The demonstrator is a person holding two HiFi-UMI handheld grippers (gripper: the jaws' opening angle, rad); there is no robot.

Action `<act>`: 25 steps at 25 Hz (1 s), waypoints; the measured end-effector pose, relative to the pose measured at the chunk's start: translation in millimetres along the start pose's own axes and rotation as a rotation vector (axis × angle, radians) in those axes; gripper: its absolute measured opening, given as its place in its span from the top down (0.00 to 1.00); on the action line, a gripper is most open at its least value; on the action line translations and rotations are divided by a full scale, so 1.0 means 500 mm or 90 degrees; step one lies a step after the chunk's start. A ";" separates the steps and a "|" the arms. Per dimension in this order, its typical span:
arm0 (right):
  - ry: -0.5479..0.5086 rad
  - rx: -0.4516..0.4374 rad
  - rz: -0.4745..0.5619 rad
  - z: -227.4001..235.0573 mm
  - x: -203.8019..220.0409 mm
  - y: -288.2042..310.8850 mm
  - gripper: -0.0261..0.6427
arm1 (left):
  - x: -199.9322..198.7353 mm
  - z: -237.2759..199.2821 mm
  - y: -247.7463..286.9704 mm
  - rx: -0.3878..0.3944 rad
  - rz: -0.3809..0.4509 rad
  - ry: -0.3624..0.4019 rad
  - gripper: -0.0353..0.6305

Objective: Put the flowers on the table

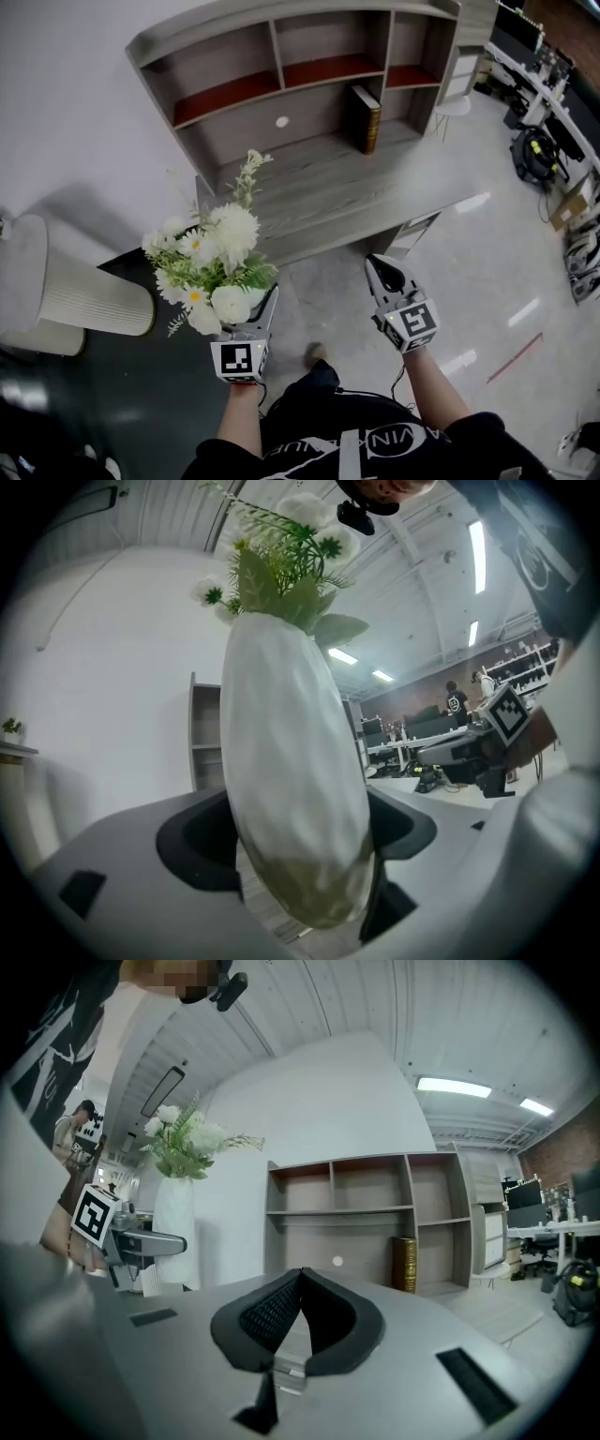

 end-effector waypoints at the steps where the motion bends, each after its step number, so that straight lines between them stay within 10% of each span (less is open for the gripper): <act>1: 0.000 0.000 0.000 0.000 -0.002 0.001 0.95 | 0.000 0.000 0.000 0.002 0.000 0.000 0.36; 25: -0.002 -0.069 -0.014 -0.016 -0.017 0.017 0.95 | -0.013 0.016 -0.010 -0.021 -0.010 -0.016 0.36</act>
Point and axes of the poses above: the fingertips, and each gripper's own axes: y forward along the fingers, z to its right, x out of its underside, the point moved 10 cm from there along -y, backward along the fingers, and after that the axes turned 3 degrees about -y, right-handed, at the moved point
